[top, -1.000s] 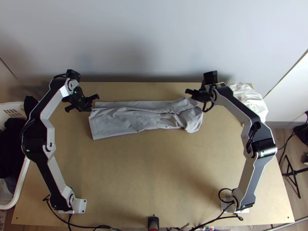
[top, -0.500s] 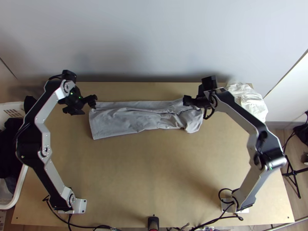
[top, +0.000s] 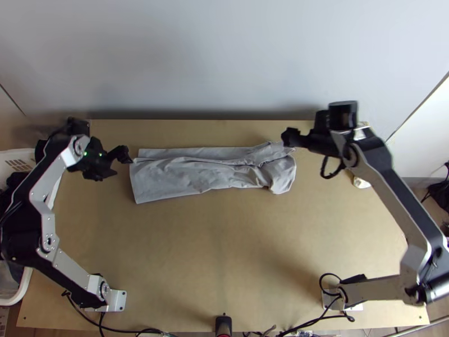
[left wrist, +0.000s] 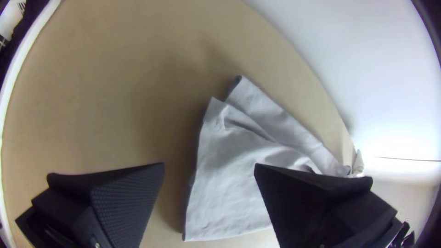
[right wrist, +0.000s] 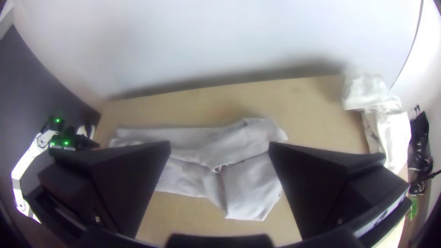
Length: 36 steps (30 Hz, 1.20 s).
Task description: Fold the t-shirt
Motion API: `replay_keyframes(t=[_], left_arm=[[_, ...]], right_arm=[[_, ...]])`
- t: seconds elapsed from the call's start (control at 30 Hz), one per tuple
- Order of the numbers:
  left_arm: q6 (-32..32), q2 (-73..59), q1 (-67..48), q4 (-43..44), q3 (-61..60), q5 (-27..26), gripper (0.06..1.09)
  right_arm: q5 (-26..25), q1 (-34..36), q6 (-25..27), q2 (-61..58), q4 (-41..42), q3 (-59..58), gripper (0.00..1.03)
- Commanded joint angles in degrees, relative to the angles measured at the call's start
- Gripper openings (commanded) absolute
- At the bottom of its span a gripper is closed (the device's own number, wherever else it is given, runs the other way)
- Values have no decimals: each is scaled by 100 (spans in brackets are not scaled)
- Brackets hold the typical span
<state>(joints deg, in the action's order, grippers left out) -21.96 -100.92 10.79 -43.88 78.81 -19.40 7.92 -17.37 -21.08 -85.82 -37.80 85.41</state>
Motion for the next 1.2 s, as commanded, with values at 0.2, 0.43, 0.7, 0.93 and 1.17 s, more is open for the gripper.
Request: replay_keyframes(t=[0.2,0.43,0.7,0.93,1.17], left_arm=[[-722,-147,213,1048,-1034,-1330,102],[-969,-358,-77,1435,-832,-1339,102],[-1179,-736,-428,1461,-427,-1620,102],[-1188,-1026,-613,1461,-401,-1673,102],[-837,-1140,-490,1303,-445,-1356,101]], right_arm=[[-1,-250,-177,514,-1089,1259,99],[7,-259,-283,514,-1168,1400,99],[7,-109,-300,654,-1282,1277,99],[16,-12,-344,777,-1291,1242,99],[43,14,-441,804,-1291,1303,99]])
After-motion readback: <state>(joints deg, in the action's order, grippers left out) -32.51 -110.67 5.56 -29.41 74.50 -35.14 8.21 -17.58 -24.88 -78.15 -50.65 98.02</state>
